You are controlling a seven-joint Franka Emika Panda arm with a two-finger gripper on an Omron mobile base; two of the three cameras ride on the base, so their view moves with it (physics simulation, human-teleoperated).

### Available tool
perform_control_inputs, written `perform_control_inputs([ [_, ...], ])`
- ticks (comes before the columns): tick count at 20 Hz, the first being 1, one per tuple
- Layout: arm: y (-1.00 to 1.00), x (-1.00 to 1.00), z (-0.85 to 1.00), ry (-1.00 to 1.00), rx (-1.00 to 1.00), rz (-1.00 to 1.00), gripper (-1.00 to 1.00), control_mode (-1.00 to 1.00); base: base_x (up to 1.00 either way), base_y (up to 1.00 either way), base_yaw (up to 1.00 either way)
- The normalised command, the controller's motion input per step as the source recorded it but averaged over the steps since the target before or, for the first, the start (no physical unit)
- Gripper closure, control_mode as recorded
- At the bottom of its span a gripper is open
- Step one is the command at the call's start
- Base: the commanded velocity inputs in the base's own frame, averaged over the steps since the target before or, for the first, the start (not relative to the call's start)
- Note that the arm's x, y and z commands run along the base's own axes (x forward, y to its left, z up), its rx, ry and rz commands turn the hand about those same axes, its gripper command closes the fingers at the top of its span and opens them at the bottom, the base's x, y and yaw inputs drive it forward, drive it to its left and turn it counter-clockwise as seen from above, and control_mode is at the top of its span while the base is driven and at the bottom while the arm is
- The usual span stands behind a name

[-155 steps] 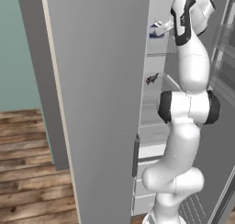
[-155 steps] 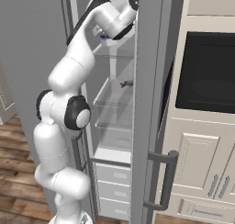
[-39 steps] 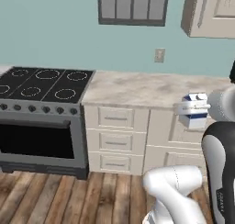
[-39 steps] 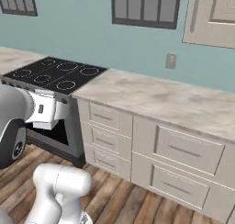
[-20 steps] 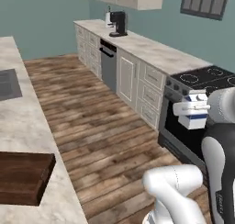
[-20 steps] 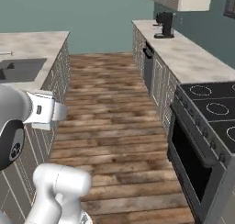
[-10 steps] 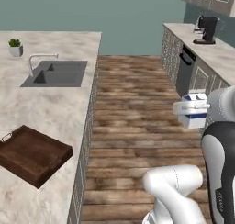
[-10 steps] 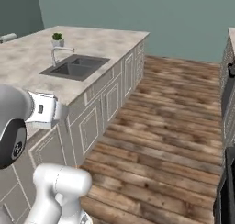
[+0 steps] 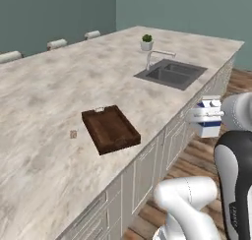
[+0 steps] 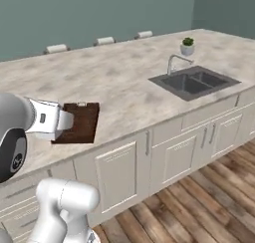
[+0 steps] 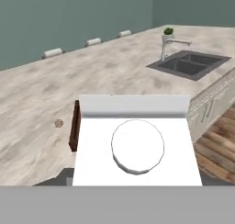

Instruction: Take out the milk from the fridge and place it on the tray on the counter. Then take the sugar cube near the tray and place it in the tray.

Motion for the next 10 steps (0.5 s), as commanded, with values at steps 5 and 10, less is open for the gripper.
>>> perform_control_inputs([
  [5,0.0,0.0,0.0,0.0,0.0,0.0,1.0,1.0,0.03,-0.52,0.81],
  [10,0.0,0.0,0.0,0.0,0.0,0.0,1.0,1.0,0.0,-1.0,0.6],
])
